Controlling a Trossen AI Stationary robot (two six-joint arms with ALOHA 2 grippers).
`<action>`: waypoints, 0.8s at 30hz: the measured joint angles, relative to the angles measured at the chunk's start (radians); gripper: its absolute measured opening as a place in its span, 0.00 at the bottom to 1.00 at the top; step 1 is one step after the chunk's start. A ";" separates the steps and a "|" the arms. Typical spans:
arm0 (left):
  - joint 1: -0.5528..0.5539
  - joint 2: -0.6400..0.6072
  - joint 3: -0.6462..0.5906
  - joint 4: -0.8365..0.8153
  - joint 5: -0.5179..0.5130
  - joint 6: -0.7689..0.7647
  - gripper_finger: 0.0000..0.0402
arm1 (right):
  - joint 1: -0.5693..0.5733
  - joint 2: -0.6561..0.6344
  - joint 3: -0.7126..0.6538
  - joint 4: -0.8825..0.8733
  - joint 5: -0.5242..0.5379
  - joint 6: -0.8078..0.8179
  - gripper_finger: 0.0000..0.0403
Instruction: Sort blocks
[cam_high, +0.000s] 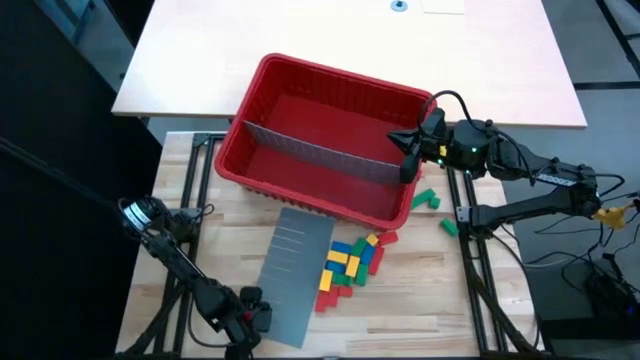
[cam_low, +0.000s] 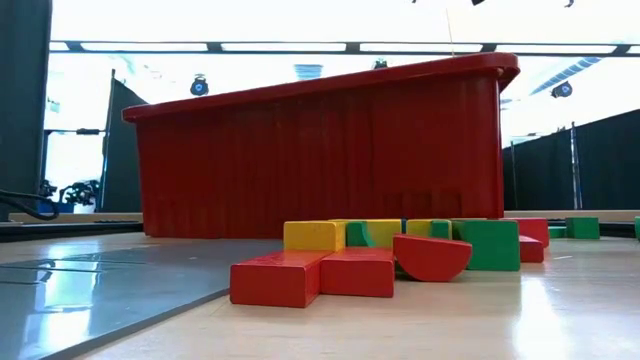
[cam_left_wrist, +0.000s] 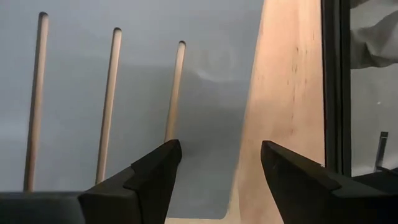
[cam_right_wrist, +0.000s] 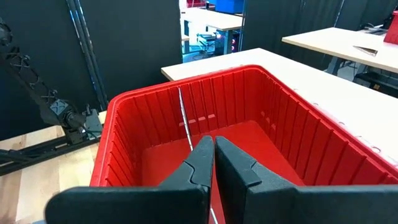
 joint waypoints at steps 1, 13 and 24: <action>0.000 0.001 0.007 -0.008 -0.002 -0.002 0.55 | 0.000 0.000 0.000 0.000 0.000 -0.001 0.00; 0.002 0.008 0.026 -0.047 -0.020 -0.019 0.55 | 0.000 0.000 0.000 0.000 -0.083 0.021 0.00; 0.001 0.022 0.028 -0.038 -0.021 -0.034 0.55 | 0.175 0.149 0.000 0.001 -0.262 0.084 0.00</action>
